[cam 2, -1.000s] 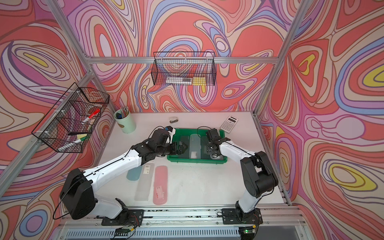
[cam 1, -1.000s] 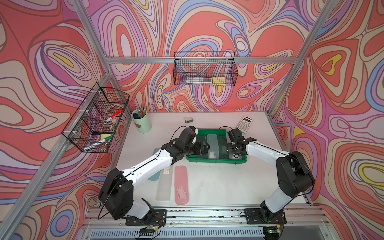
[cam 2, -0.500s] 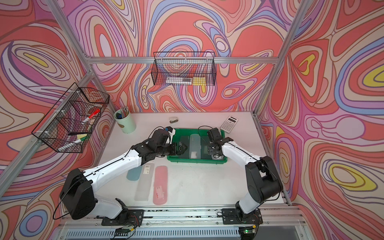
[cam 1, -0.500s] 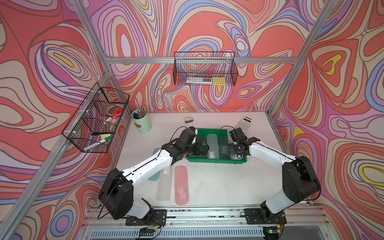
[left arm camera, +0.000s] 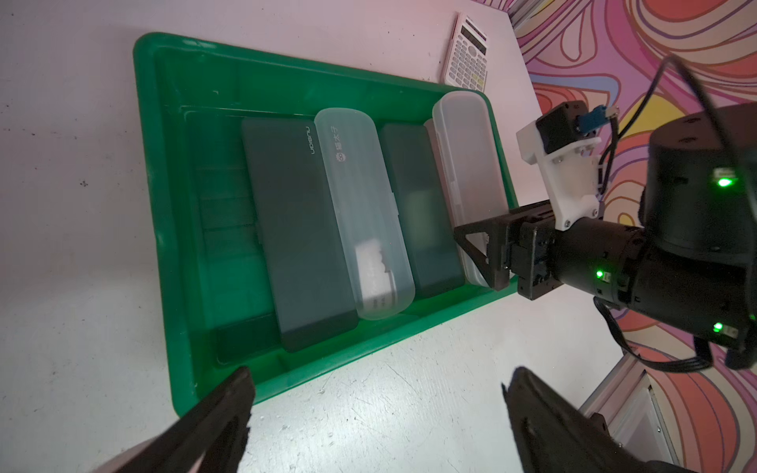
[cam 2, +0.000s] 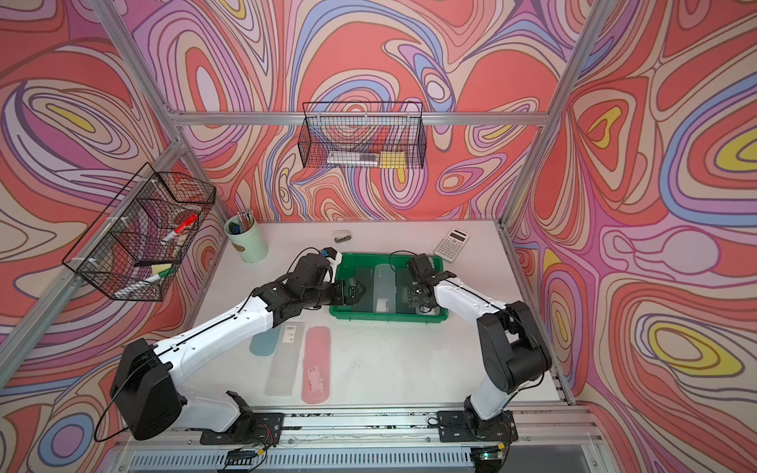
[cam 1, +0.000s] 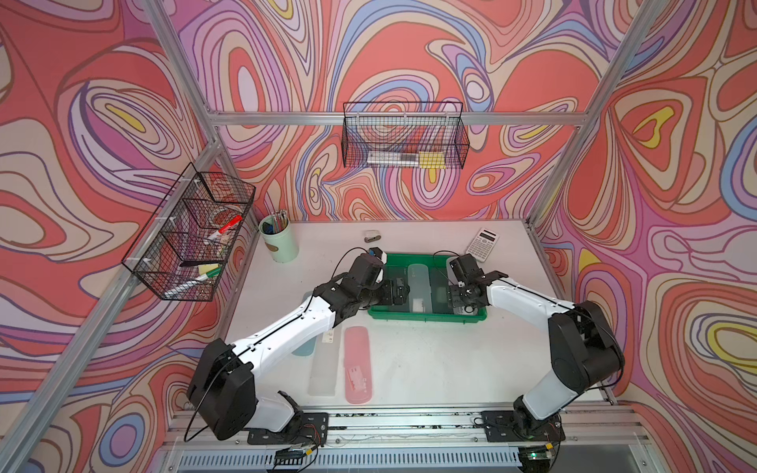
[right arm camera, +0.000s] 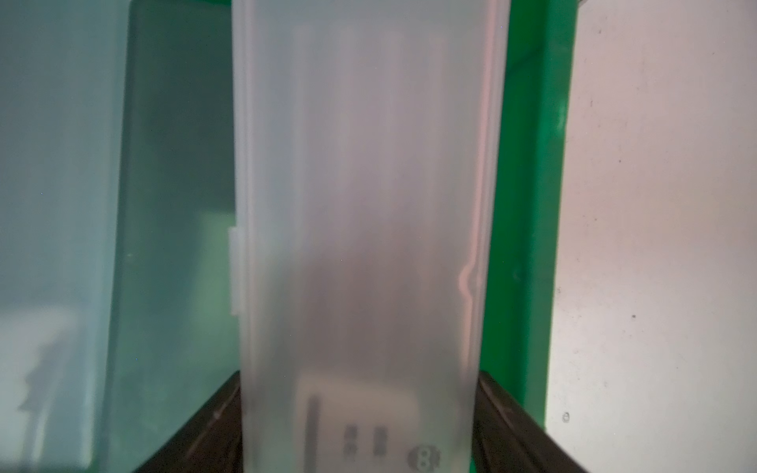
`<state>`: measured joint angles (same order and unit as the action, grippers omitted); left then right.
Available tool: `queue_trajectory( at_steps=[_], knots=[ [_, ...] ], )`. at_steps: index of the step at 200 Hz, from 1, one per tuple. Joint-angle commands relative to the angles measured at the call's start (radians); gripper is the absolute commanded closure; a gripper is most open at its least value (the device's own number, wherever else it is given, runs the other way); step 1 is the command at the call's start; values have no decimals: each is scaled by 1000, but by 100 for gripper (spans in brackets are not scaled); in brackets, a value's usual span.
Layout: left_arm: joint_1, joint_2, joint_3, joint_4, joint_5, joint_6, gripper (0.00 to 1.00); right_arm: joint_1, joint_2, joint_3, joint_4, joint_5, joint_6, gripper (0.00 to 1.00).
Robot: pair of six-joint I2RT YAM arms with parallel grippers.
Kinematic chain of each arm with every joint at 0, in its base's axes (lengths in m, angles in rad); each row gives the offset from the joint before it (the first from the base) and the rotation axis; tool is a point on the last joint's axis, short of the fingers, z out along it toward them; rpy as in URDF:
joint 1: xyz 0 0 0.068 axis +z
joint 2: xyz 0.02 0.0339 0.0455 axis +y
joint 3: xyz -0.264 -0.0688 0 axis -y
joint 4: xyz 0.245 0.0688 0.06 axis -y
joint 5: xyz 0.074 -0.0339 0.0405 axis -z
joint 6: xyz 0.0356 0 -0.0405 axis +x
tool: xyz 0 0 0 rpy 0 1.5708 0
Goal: Put the pencil case into the storage box
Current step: Place the pencil case at the storage box.
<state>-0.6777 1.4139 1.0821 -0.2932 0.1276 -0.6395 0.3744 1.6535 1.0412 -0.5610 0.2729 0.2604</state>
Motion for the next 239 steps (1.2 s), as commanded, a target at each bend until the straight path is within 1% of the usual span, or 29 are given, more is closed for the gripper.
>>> queue_trajectory(
  at_steps=[1, 22, 55, 69, 95, 119, 145, 185, 213, 239],
  knots=[
    [-5, -6, -1, -17, -12, 11, 1, -2, 1, 0, 9, 37, 8, 13],
    [-5, 4, -22, 12, -11, -7, 1, -2, -18, 7, 7, 74, 18, 6],
    [-5, 14, -28, 19, -5, -21, 1, -2, -84, 54, -35, 85, 22, 4],
    [-6, 8, -33, 16, -19, -19, 1, -2, -110, 73, -51, 32, 23, 7],
    [-5, -8, -67, 37, -40, -23, 1, -1, -130, 69, -6, -162, 62, 14],
    [-5, -15, -101, 77, -42, -39, 1, -1, -109, 63, 36, -246, 105, 19],
    [-5, -9, -127, 106, -26, -56, 1, -1, -67, 53, 85, -292, 137, 22],
    [-3, 3, -152, 132, -17, -75, 1, 2, -1, 55, 132, -325, 152, 22],
    [-3, 14, -151, 132, -13, -75, 1, 4, 36, 63, 139, -329, 149, 22],
    [-3, 18, -149, 130, -9, -77, 1, 4, 68, 63, 139, -304, 143, 22]
  ],
)
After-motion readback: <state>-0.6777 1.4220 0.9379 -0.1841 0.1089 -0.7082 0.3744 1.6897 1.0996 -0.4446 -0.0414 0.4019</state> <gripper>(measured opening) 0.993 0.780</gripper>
